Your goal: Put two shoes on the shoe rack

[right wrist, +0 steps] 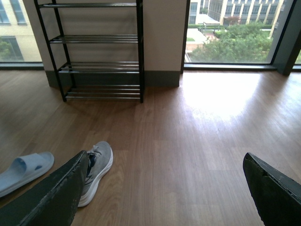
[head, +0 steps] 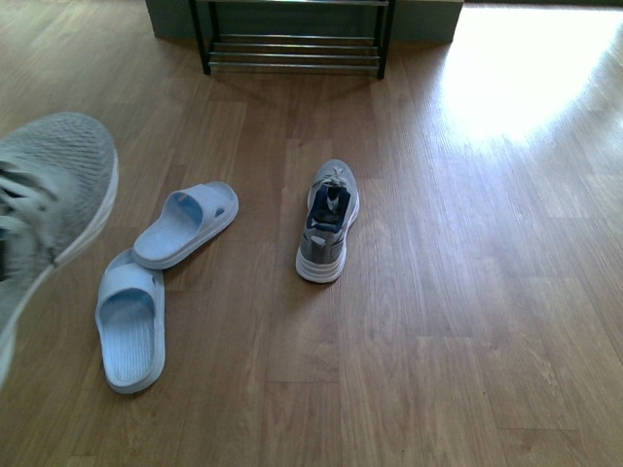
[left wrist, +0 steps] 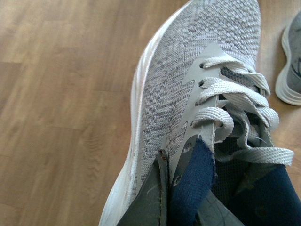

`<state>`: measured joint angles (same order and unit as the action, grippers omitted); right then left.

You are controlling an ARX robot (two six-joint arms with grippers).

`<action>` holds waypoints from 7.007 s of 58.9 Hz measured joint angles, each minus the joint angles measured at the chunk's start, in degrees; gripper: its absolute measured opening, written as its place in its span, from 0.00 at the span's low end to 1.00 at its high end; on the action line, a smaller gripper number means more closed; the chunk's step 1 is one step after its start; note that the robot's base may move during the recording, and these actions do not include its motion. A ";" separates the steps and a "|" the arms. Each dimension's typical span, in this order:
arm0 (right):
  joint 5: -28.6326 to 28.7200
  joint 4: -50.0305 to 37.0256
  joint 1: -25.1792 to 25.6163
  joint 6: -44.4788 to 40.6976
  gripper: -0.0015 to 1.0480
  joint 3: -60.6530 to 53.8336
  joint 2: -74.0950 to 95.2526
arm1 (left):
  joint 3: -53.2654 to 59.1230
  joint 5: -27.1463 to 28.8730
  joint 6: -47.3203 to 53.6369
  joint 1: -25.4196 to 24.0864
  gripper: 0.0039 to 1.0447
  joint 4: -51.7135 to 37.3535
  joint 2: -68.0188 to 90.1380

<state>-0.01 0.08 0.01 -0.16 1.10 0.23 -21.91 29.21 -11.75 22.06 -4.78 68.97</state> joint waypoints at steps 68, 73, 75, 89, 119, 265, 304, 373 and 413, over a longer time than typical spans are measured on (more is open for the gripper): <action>0.04 0.00 0.00 -0.02 0.91 0.00 -0.02 | 0.63 12.46 -1.01 5.75 0.01 29.73 -38.07; 0.04 0.00 0.00 0.00 0.91 0.00 -0.02 | 0.63 12.55 -1.01 5.75 0.01 29.75 -38.07; 0.04 0.00 0.00 0.00 0.91 0.00 -0.02 | 0.63 12.57 -1.01 5.75 0.01 29.75 -38.07; 0.04 0.00 0.00 0.00 0.91 0.00 -0.02 | 0.63 12.37 -1.01 5.75 0.01 29.75 -38.07; 0.22 0.00 0.00 0.00 0.91 0.00 -0.02 | 0.63 12.83 -1.03 5.79 0.01 29.77 -38.07; 5.16 -42.16 6.10 5.90 0.91 38.60 144.74 | 0.63 12.35 -1.14 5.88 0.01 29.81 -37.94; 3.78 -42.38 6.58 6.03 0.35 51.21 155.75 | 0.63 12.35 -1.16 5.88 0.01 29.81 -37.94; 0.92 -20.63 1.99 -5.25 0.01 17.29 82.23 | 0.63 12.35 -1.14 5.88 0.01 29.81 -37.94; -4.04 16.41 -9.29 -5.51 0.01 11.54 16.11 | 0.63 12.68 -1.14 5.86 0.01 29.81 -37.97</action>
<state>-4.05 16.49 -9.28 -5.67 12.64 16.34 -21.28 41.89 -12.88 27.92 25.04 31.00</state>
